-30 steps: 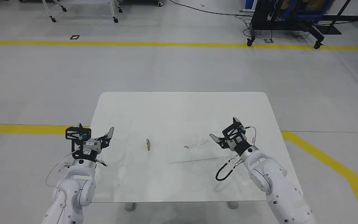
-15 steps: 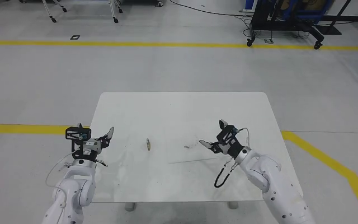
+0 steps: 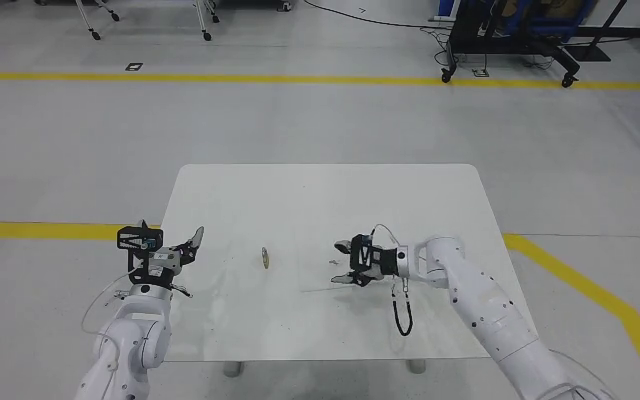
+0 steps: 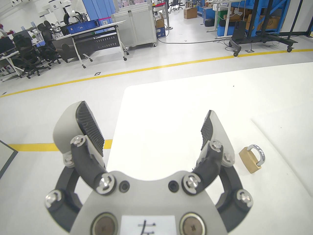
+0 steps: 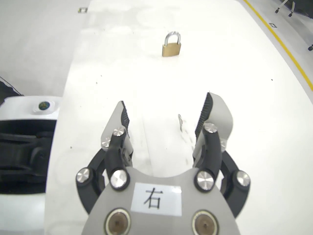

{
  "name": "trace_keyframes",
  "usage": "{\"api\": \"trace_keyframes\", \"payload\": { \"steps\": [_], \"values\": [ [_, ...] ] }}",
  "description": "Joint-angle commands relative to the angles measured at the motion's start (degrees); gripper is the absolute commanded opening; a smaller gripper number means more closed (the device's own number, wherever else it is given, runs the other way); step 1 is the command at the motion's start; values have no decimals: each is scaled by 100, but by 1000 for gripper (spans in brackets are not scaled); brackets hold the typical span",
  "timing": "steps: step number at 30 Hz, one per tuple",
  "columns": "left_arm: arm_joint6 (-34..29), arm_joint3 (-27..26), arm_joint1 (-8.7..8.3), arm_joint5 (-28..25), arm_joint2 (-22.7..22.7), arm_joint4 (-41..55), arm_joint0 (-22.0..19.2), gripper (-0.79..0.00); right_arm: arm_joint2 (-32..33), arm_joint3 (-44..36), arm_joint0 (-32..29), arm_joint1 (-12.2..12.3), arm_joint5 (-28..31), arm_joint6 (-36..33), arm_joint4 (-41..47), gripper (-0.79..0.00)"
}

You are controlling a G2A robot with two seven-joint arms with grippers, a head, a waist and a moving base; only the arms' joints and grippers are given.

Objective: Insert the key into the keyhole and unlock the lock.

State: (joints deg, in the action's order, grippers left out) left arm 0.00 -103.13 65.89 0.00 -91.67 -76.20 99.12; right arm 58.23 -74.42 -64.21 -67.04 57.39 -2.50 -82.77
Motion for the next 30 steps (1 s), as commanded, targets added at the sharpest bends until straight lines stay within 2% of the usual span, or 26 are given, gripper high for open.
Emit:
{"api": "trace_keyframes", "payload": {
  "steps": [1, 6, 14, 16, 19, 20, 24, 30],
  "values": [
    [0, 0, 0, 0, 0, 0, 0, 0, -145, 97, 130, -32, -119, -94, -152, -517],
    [0, 0, 0, 0, 0, 0, 0, 0, -510, 290, 432, -135, -326, -558, -313, -440],
    [0, 0, 0, 0, 0, 0, 0, 0, -940, 754, 891, -336, -586, -1181, -29, -471],
    [0, 0, 0, 0, 0, 0, 0, 0, -1032, 859, 977, -377, -590, -1308, 25, -496],
    [0, 0, 0, 0, 0, 0, 0, 0, -1187, 985, 1103, -439, -467, -1436, 123, -628],
    [0, 0, 0, 0, 0, 0, 0, 0, -1222, 1017, 1139, -454, -397, -1425, 169, -785],
    [0, 0, 0, 0, 0, 0, 0, 0, -1254, 1103, 1212, -476, -425, -1420, 224, -785],
    [0, 0, 0, 0, 0, 0, 0, 0, -1093, 633, 1042, -391, -696, -1371, 38, -785]
  ]
}}
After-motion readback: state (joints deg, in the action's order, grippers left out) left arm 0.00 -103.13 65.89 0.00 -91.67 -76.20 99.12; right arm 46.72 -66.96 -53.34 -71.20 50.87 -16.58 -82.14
